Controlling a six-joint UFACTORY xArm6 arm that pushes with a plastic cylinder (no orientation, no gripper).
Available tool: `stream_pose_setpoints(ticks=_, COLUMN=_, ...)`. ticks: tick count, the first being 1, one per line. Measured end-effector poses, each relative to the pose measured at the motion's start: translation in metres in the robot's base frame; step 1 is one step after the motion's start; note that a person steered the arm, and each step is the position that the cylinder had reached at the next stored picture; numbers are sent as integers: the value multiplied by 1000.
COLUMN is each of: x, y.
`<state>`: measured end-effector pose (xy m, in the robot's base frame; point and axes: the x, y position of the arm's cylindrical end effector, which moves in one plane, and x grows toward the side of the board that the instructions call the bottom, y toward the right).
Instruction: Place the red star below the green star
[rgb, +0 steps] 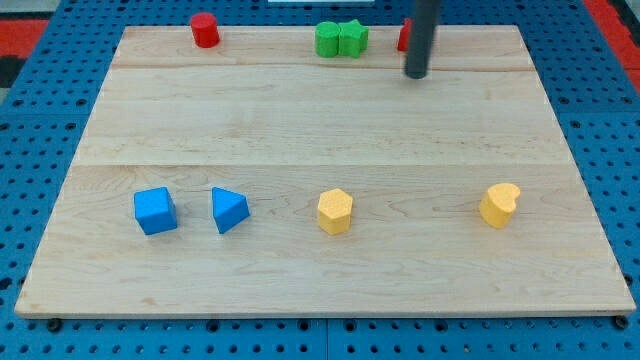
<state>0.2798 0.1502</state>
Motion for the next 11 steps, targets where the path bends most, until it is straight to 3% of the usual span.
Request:
stream_pose_setpoints(ticks=1, x=-35, y=54)
stream_pose_setpoints(ticks=2, x=-86, y=53)
stream_pose_setpoints(ticks=3, x=-88, y=27)
stream_pose_setpoints(ticks=4, x=-78, y=-25)
stream_pose_setpoints(ticks=6, x=-8, y=-44)
stream_pose_setpoints(ticks=7, x=-24, y=-48)
stream_pose_setpoints(ticks=8, x=-54, y=-4)
stream_pose_setpoints(ticks=11, x=-3, y=-102)
